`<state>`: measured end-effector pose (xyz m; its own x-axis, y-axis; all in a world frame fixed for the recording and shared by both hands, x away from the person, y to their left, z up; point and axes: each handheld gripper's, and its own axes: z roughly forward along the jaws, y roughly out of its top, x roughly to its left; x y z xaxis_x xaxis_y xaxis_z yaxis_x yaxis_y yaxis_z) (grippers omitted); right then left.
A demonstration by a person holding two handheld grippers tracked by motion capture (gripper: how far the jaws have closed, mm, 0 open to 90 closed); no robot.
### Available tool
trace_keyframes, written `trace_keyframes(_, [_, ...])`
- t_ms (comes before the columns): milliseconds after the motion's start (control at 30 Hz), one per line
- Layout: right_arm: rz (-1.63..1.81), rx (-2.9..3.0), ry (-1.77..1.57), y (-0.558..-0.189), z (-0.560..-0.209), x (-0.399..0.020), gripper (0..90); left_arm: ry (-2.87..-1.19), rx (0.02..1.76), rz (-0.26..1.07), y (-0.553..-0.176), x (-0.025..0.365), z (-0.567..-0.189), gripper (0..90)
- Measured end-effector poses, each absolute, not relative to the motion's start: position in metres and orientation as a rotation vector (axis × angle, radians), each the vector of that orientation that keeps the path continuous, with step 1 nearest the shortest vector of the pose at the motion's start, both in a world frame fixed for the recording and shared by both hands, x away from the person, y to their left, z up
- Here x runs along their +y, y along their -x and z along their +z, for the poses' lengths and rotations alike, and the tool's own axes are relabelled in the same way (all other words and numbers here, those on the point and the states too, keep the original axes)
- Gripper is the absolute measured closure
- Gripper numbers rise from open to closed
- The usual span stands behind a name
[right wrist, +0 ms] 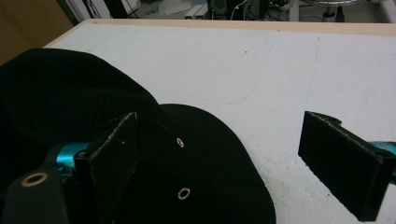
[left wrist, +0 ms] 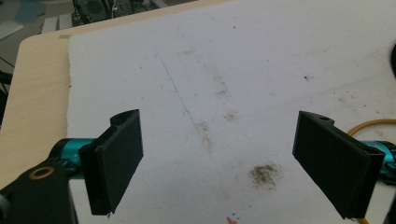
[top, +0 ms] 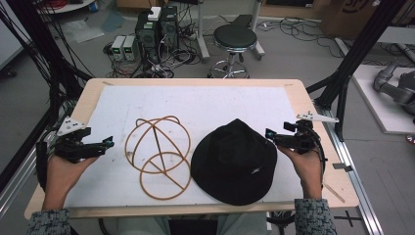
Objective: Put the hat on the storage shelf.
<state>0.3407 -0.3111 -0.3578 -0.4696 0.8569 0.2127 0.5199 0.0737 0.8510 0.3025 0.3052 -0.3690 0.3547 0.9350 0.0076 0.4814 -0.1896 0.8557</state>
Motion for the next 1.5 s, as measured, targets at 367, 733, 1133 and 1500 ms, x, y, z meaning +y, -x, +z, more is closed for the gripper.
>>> trace_keyframes(367, [1.36,2.003,-1.375,-0.338,-0.355,-0.312,12.6,-1.815,1.252,0.717,-0.302,0.305,-0.368,16.7])
trace_keyframes(733, [1.362,1.996,-1.369,-0.338,-0.354,-0.314,12.6,-1.816,1.255,0.723,-0.302,0.305,-0.368,17.0])
trace_keyframes(1133, [1.364,1.99,-1.376,-0.337,-0.352,-0.313,12.6,-1.817,1.253,0.728,-0.301,0.306,-0.368,17.4])
trace_keyframes(1500, [1.444,2.015,-1.304,-0.333,-0.341,-0.297,12.6,-1.82,1.249,0.725,-0.301,0.305,-0.368,17.5])
